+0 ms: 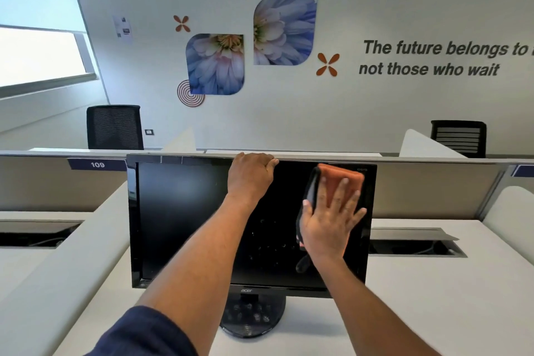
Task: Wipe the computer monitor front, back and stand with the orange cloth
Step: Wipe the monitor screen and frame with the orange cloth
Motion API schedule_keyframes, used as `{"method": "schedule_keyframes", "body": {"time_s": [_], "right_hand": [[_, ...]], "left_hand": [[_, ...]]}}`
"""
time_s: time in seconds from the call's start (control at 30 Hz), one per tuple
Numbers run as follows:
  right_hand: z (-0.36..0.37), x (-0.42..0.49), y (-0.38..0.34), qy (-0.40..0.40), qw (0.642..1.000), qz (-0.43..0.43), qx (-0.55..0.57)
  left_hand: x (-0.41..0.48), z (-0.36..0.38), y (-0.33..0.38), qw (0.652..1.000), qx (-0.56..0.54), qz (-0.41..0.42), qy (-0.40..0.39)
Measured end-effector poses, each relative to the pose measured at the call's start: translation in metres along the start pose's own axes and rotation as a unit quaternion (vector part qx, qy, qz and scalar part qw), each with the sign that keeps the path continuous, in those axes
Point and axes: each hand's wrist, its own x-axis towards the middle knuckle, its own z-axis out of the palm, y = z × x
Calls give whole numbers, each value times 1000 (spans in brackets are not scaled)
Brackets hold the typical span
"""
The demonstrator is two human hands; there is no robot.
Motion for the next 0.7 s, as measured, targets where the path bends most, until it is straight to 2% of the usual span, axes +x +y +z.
{"method": "schedule_keyframes", "body": {"time_s": [0.13, 0.2, 0.27, 0.33, 0.4, 0.6, 0.7], "right_hand": [[-2, 6, -1, 1, 999, 36, 32], [-1, 3, -10, 8, 999, 14, 35], [1, -3, -15, -3, 995, -103, 10], [3, -10, -16, -18, 968, -248, -25], [1, -9, -15, -24, 953, -298, -42], [-13, 3, 6, -21, 980, -191, -58], [-15, 8, 21, -21, 994, -99, -39]], "left_hand": [[2, 6, -2, 1000, -14, -3, 1], [2, 8, -2, 1000, -14, 0, 8], [2, 7, -2, 1000, -13, -5, 13], [3, 4, -3, 1000, -12, -12, 13], [3, 4, -5, 1000, -14, -17, 12], [3, 4, -5, 1000, -20, -15, 2], [2, 3, -5, 1000, -21, -6, 1]]}}
